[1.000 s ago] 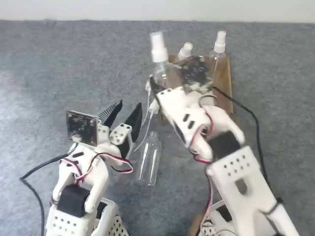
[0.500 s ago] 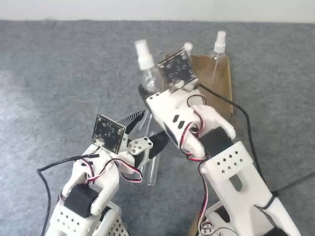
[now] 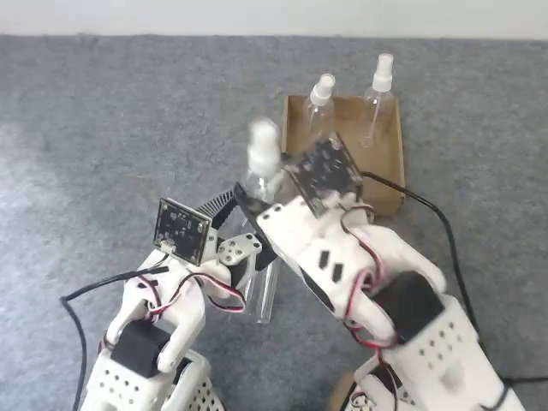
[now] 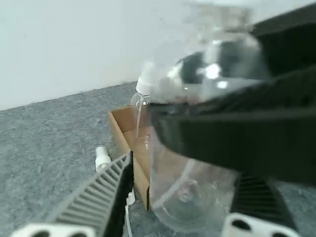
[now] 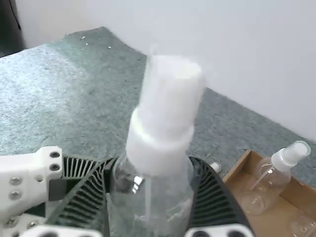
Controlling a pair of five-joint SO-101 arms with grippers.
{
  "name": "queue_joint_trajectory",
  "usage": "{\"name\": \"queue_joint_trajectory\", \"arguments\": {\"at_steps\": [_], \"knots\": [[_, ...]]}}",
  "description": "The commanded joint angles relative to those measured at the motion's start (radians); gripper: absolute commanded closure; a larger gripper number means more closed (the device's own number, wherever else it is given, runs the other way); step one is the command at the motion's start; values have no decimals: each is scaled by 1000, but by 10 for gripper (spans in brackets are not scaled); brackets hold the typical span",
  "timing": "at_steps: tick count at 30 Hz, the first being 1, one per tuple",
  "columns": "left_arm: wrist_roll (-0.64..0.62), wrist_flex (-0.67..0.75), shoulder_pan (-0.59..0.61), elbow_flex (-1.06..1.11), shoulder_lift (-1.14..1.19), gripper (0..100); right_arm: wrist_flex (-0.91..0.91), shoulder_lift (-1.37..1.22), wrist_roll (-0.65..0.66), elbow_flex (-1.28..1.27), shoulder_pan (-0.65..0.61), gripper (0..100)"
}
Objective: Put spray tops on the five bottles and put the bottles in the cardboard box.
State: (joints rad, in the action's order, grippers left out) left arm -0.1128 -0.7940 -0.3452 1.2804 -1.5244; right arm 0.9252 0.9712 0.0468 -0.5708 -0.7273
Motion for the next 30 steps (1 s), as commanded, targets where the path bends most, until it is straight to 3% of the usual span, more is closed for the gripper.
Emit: {"name": "queue_joint_trajectory", "arguments": {"at_steps": [1,5,9,17,30], "knots": [[3,35,26,-7,0,702,41,53,-3,51,-2,992],[3,35,26,-7,2,702,31,51,-2,54,62,992],[3,35,25,-7,5,702,-10,27,20,63,229,992],[8,41,25,8,0,702,-33,-317,81,232,549,992],[9,71,26,27,6,702,-320,-739,80,252,644,992]]}}
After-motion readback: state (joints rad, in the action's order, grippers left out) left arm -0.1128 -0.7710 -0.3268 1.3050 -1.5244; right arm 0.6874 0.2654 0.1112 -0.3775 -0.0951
